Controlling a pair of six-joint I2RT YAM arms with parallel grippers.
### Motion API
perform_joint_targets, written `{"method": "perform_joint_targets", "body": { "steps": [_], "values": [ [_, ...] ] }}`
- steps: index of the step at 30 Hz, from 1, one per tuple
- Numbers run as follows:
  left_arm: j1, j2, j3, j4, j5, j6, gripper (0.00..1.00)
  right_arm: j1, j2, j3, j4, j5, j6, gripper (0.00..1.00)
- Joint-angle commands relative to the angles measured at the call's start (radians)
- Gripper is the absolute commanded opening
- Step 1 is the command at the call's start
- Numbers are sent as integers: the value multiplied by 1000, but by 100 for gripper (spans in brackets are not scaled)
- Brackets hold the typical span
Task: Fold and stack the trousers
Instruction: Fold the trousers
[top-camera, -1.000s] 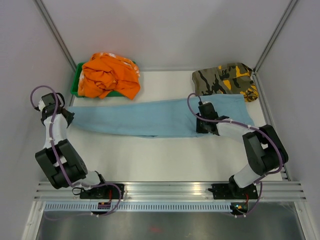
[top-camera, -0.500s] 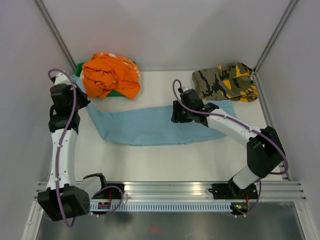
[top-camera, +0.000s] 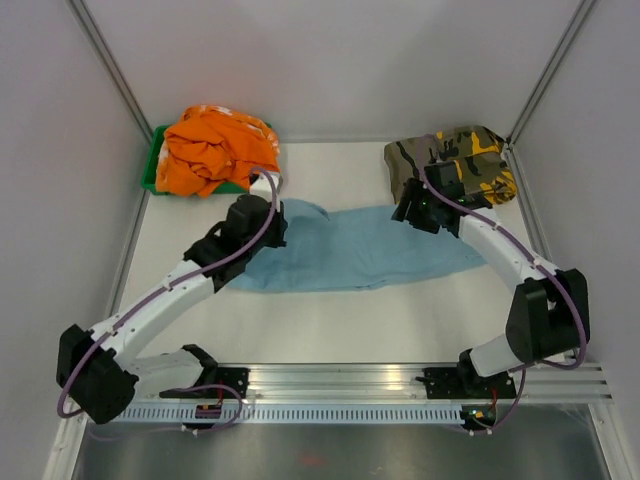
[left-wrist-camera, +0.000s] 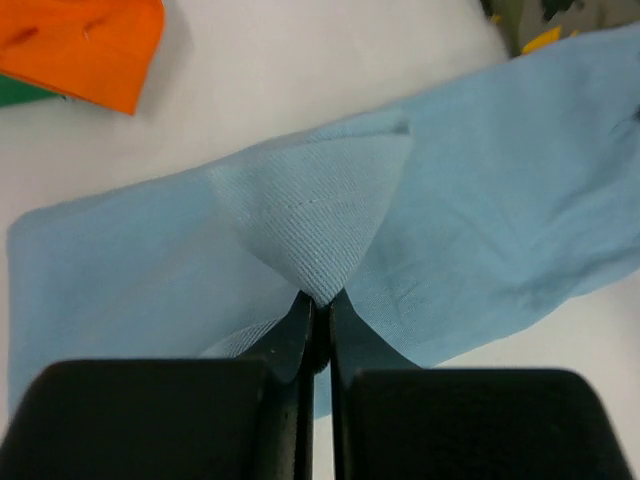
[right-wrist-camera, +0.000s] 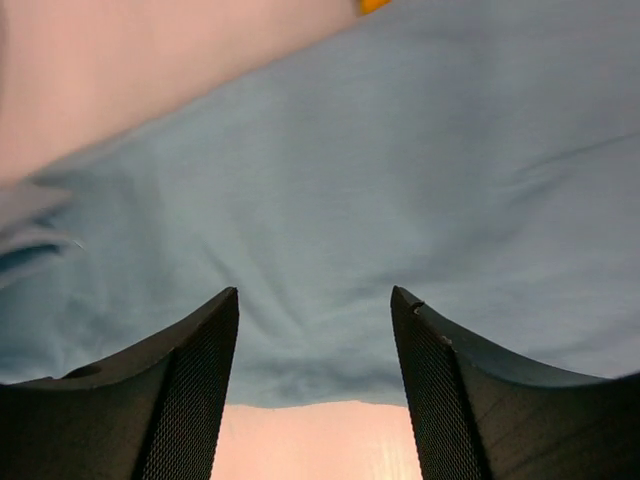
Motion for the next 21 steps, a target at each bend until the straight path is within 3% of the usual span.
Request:
{"method": "perform_joint_targets", "body": {
  "steps": [1, 4, 10, 14, 21],
  "values": [
    [-82, 93, 14, 75, -197, -88, 2, -92, -111, -25, -66, 10, -20, 69],
    [-122, 233, 109, 5, -292, -213, 2, -132, -150, -65, -68, -35, -26, 70],
    [-141, 498, 417, -349, -459, -469, 2, -140, -191, -151, -42, -106, -4, 70],
    [-139, 488, 500, -413, -595, -457, 2, -138, -220, -183, -25, -135, 12, 71],
    [-122, 371, 418, -304, -674, -327, 2, -137, -191, -219, 75, -240, 57, 71]
  ]
}}
